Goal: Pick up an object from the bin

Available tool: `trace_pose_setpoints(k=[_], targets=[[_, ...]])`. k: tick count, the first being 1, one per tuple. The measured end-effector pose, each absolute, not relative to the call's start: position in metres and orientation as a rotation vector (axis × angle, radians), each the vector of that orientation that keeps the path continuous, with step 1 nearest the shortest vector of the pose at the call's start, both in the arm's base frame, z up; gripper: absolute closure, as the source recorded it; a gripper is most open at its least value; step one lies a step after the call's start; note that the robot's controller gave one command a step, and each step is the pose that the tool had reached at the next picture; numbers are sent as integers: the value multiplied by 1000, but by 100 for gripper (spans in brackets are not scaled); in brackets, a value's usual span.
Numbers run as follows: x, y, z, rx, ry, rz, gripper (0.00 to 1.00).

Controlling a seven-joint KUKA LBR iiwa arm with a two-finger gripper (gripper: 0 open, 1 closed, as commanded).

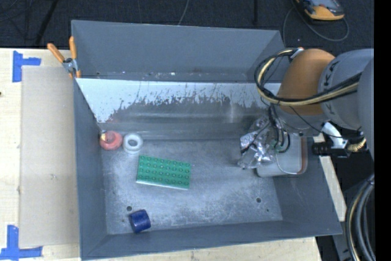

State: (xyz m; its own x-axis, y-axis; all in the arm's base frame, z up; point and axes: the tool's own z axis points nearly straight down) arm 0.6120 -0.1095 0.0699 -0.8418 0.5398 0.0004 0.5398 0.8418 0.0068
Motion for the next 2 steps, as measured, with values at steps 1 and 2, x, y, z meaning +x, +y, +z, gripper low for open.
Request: trace_pose_setpoints(k=[1, 2], targets=[[612, -109, 70, 873, 3017, 9, 0], [613, -108, 70, 870, 3017, 10, 100]])
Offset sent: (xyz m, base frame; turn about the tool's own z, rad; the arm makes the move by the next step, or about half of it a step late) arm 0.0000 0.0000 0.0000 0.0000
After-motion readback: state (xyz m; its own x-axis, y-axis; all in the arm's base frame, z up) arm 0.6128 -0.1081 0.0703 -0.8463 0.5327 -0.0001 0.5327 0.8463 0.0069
